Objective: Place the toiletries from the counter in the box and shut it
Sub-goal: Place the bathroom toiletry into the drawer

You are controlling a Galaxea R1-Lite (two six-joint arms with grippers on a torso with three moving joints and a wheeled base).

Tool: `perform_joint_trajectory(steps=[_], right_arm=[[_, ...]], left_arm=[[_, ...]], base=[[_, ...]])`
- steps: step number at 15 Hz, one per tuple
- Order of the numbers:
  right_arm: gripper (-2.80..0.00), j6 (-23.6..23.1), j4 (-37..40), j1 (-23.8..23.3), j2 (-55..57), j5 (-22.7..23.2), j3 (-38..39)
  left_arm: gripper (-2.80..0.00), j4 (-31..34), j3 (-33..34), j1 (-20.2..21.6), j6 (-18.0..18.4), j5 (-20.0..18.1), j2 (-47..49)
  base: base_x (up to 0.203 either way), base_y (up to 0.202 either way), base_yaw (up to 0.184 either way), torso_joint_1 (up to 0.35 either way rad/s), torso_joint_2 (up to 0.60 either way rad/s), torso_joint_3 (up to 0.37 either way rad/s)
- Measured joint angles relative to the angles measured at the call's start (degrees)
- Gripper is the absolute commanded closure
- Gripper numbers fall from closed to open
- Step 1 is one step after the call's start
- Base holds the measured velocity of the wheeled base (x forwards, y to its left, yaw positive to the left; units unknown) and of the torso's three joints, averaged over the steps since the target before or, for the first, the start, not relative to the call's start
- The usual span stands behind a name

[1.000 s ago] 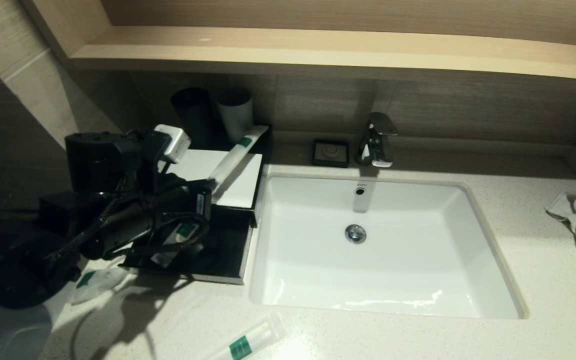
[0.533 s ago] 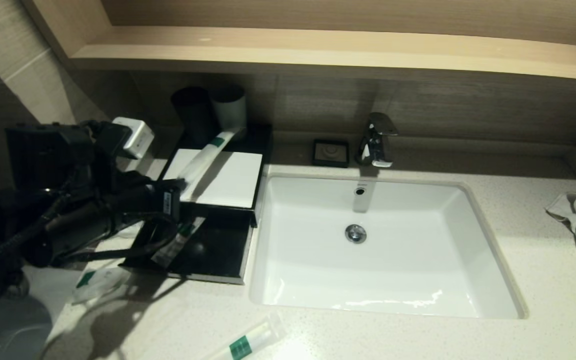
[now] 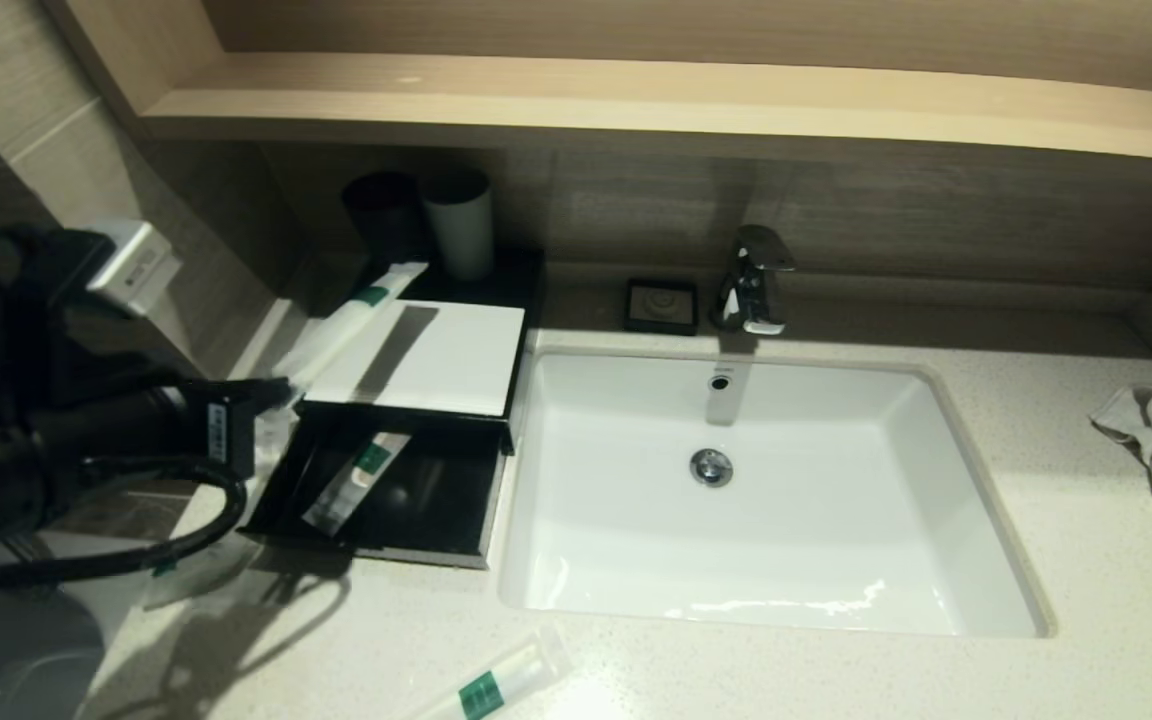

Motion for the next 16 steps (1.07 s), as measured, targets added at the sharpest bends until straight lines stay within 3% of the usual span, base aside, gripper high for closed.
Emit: perform_joint_trajectory(steps=[11,16], right_arm=[[0.0,-0.01,0.0,0.0,0.0,0.04,0.0],[0.0,-0.02,-0.01,0.0,0.0,0.01,0.0]], left_arm=[[0.0,25.33,0.95,-0.07,-1.38,0.15,-14.45],[0.0,30.62,0.26,0.02,-1.36,0.93,-16.78]], base=[[0.0,0.0,0.0,0.0,0.0,0.0],[0.0,0.0,0.0,0.0,0.0,0.0]])
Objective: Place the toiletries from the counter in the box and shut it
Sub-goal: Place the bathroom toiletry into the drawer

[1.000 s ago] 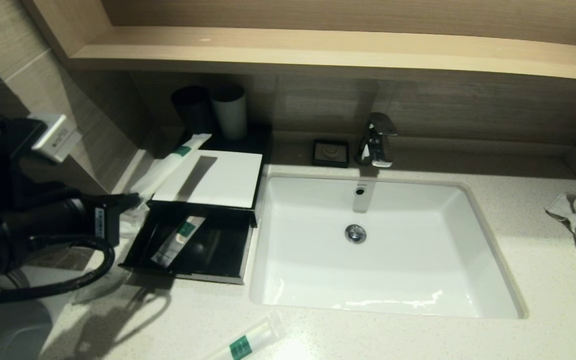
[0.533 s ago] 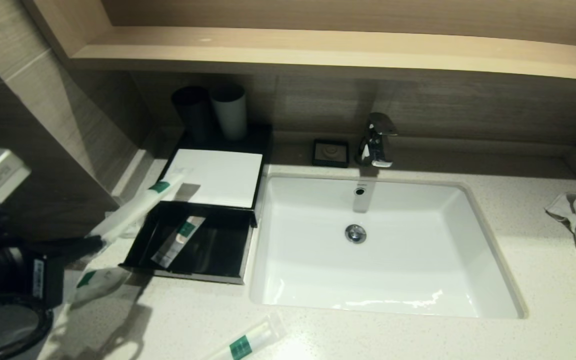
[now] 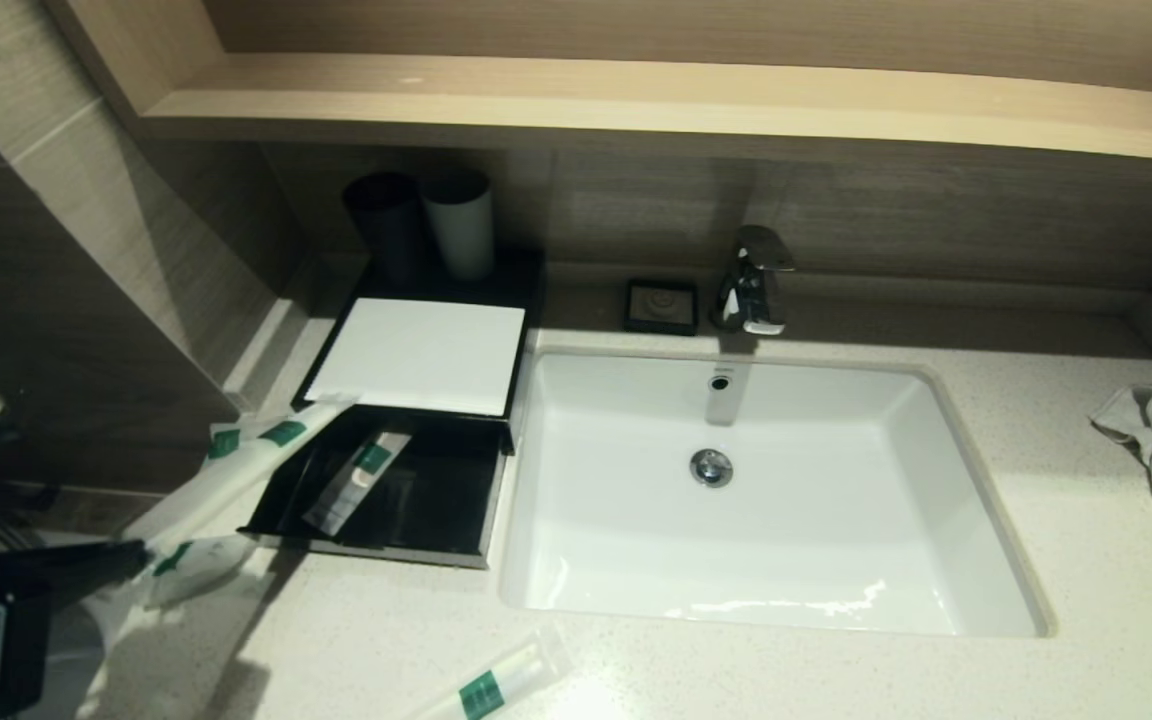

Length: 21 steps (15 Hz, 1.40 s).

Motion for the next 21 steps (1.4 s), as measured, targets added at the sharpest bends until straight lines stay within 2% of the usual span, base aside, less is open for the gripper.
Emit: perform_joint_trajectory(steps=[8,13,17,21], right_arm=[[0.0,0.02,0.01,0.0,0.0,0.0,0.0],[0.0,0.0,0.01,0.0,0.0,-0.02,0.0],[0.0,0.0,0.01,0.0,0.0,0.0,0.0],[0.0,0.0,0.01,0.0,0.0,0.02,0.0]], left_arm=[[0.0,1.42,0.99,0.0,-0.13,-0.06,1.75],[0.0,0.61,0.97,0.0,-2.34,-0.04,5.75],[0.0,-3.82,1.02,0.0,-4.12,-0.06,8.14],[0.0,-5.21,0.86,0.0,-5.03,-0.07,10.88]], base=[[0.0,0.0,0.0,0.0,0.0,0.0],[0.0,0.0,0.0,0.0,0.0,0.0],[0.0,0.0,0.0,0.0,0.0,0.0],[0.0,0.0,0.0,0.0,0.0,0.0]])
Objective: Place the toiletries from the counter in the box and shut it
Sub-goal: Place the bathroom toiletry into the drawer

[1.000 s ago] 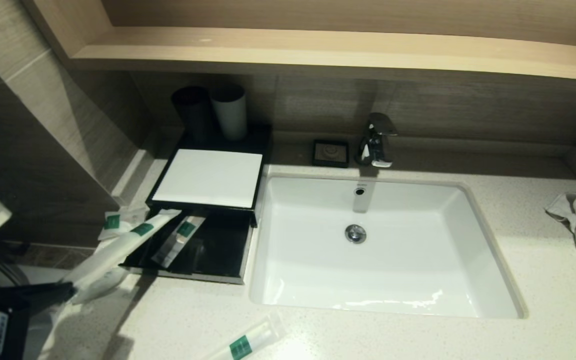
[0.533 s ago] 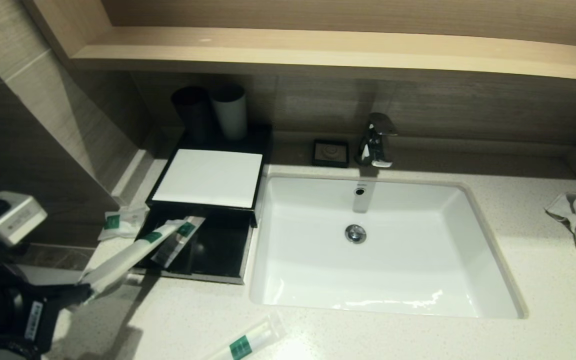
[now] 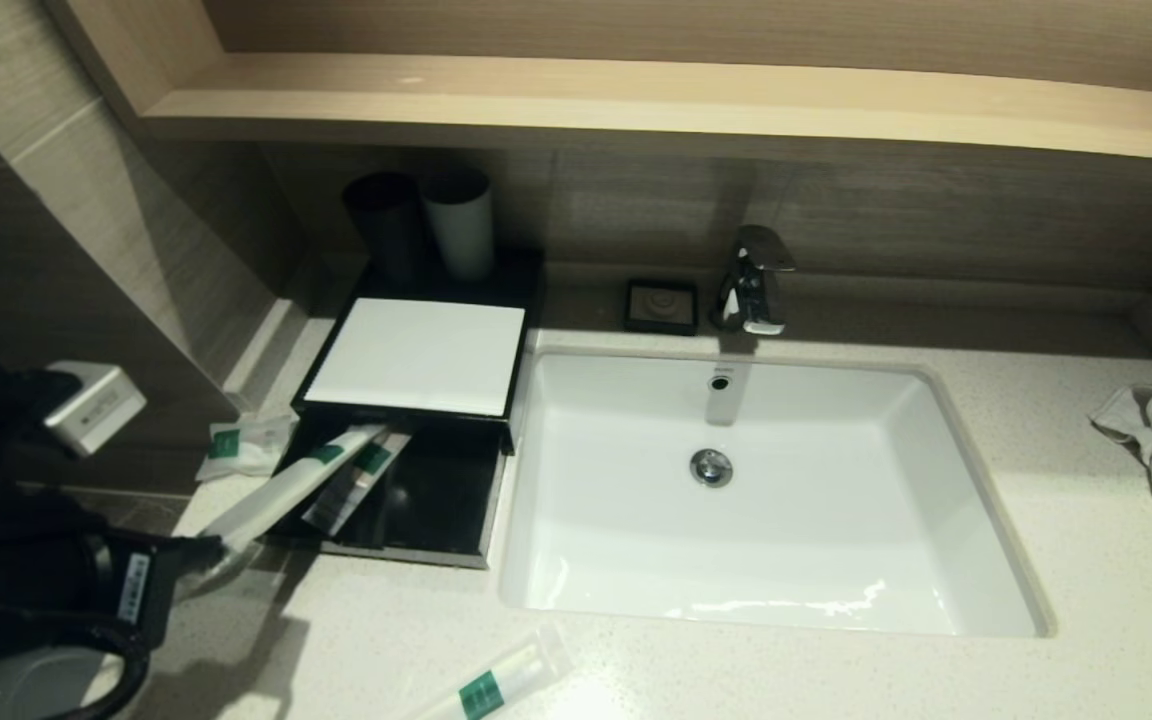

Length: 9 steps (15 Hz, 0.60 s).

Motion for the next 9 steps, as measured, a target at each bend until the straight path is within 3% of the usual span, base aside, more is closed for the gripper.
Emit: perform_joint_trajectory(steps=[9], right_arm=[[0.0,0.02,0.0,0.0,0.0,0.0,0.0]], left_arm=[[0.0,-6.52,0.33,-0.11,-1.83,-0.1,5.44]], base=[[0.0,0.0,0.0,0.0,0.0,0.0]])
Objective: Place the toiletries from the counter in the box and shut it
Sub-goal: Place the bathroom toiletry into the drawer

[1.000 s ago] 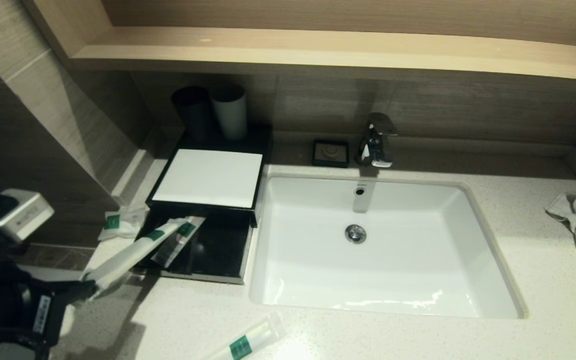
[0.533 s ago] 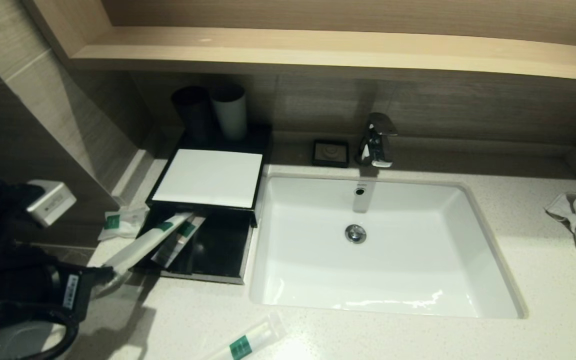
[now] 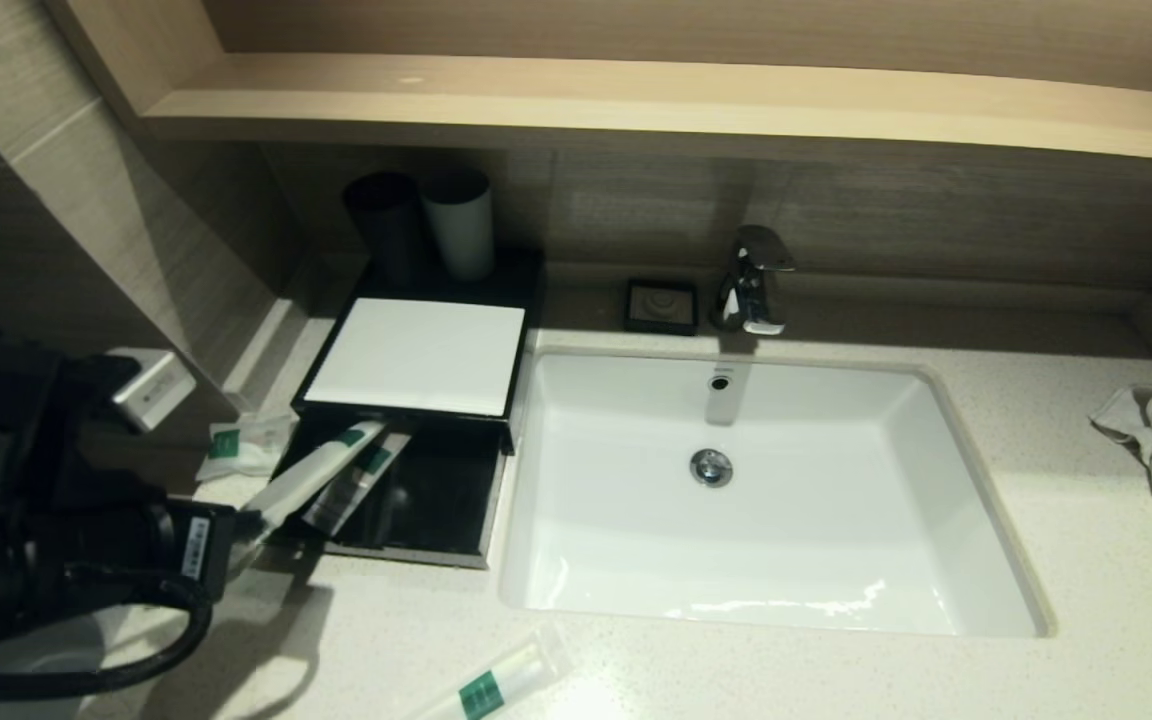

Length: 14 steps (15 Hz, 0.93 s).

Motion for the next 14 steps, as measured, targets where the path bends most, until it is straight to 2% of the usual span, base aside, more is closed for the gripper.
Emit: perform_joint_trajectory(steps=[8,14], right_arm=[[0.0,0.0,0.0,0.0,0.0,-0.03,-0.02],[0.0,0.0,0.0,0.0,0.0,0.01,-0.02]], left_arm=[[0.0,-4.44,-0.44,0.01,-2.24,-0.23,4.6],[0.0,-7.67,-0.11,-0.07,-2.61,-0.33,6.75]], base=[[0.0,0.0,0.0,0.0,0.0,0.0],[0.0,0.0,0.0,0.0,0.0,0.0]])
